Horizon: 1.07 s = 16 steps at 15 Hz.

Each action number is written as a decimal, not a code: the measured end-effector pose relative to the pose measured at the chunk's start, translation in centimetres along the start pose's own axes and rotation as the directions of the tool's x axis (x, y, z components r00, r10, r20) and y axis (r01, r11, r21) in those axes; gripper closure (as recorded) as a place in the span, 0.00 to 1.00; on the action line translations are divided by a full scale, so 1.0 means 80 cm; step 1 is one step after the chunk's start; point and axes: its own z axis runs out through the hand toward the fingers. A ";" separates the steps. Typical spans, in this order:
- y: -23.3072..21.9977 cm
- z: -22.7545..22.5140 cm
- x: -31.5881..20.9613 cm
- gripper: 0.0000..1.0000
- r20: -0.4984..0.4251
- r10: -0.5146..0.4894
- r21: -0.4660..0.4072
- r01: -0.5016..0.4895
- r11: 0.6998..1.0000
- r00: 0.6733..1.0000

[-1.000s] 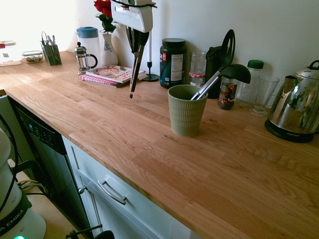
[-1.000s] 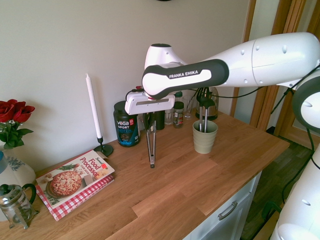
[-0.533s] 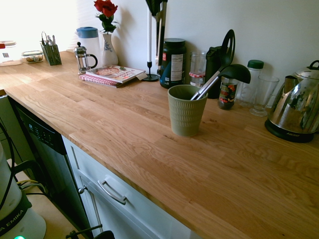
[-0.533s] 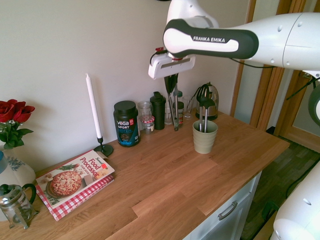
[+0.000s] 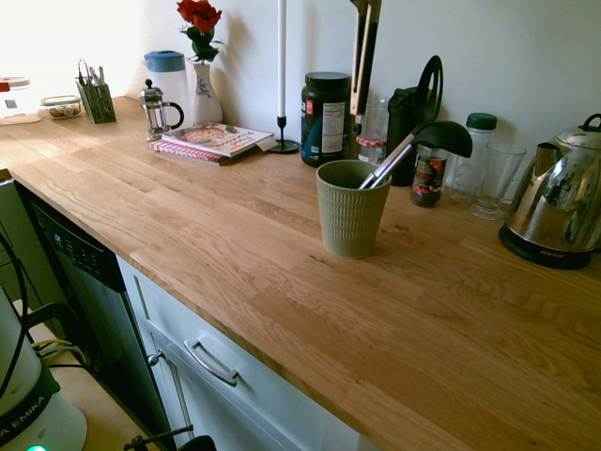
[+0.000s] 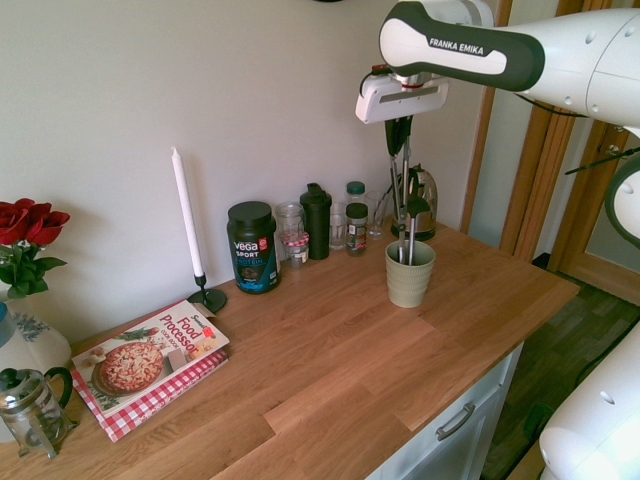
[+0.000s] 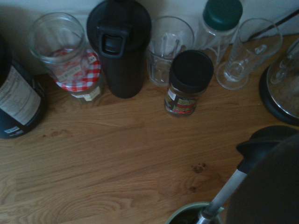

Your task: Put the tongs back in the holder

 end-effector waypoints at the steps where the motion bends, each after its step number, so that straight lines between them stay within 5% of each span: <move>1: 0.003 0.019 0.000 1.00 0.008 0.004 -0.007 -0.004 1.000 1.000; 11: 0.015 0.163 -0.046 1.00 0.112 0.003 -0.031 0.001 1.000 0.994; 12: 0.017 0.171 -0.049 0.00 0.117 0.003 -0.035 0.001 0.999 0.993; 16: 0.023 0.191 -0.056 0.00 0.125 0.004 -0.043 0.001 0.999 0.992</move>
